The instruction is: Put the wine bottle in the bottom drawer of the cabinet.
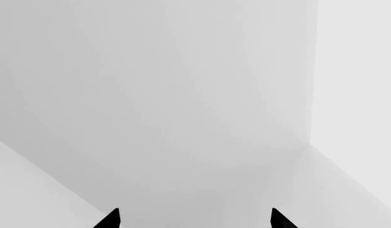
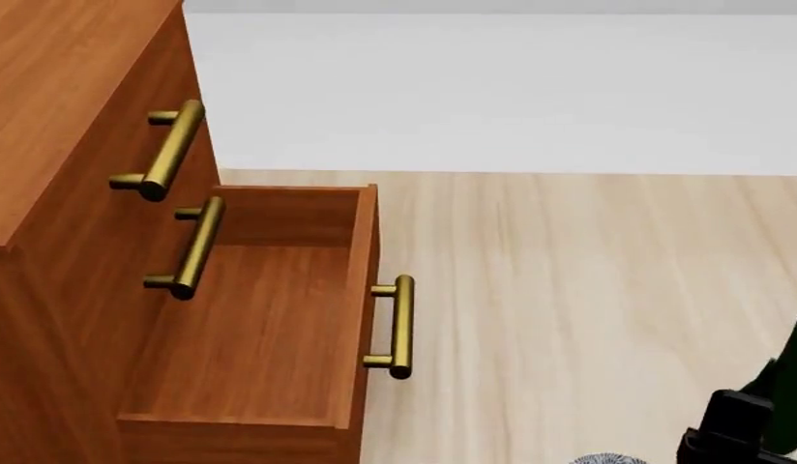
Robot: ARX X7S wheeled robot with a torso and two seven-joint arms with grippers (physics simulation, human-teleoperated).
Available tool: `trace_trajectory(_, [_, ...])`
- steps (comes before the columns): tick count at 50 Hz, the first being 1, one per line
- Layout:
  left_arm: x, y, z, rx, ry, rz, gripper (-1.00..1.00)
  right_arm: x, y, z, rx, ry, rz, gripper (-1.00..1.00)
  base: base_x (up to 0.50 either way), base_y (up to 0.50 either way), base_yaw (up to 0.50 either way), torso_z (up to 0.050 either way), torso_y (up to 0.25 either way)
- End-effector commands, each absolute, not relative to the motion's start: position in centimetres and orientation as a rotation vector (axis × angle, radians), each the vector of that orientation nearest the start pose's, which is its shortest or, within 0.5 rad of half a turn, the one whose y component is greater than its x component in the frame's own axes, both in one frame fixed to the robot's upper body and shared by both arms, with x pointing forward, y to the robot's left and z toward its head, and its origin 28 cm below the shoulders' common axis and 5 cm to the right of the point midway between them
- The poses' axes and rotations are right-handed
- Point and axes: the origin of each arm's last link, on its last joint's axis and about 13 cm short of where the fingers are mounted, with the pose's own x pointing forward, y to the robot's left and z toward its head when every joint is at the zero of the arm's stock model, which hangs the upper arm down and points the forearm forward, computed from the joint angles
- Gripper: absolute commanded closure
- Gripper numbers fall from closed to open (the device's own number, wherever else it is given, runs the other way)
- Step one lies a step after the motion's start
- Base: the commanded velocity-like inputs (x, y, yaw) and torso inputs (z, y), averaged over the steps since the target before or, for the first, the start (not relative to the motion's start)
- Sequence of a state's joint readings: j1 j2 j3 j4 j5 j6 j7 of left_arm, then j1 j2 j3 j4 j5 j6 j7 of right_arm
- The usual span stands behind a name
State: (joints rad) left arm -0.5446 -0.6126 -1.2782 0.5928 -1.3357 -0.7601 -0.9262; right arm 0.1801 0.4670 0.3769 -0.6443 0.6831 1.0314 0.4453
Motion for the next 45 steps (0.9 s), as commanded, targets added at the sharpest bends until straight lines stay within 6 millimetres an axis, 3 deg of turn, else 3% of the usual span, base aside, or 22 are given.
trace_trajectory(1, [11.3, 40.8, 29.4, -0.827, -0.858, 0.894, -1.00, 21.6, -20.5, 15.3, -0.013, 0.173, -0.366, -1.00, 0.00, 0.00, 0.00, 0.000, 0.000])
trace_trajectory(20, [11.3, 40.9, 29.4, -0.829, -0.867, 0.895, -1.00, 23.7, -20.9, 15.6, -0.065, 0.228, -0.378, -1.00, 0.00, 0.00, 0.00, 0.000, 0.000])
trace_trajectory(45, [11.3, 40.7, 29.5, -0.809, -0.861, 0.888, -1.00, 25.9, -21.3, 13.7, -0.035, 0.300, -0.378, -1.00, 0.00, 0.00, 0.00, 0.000, 0.000])
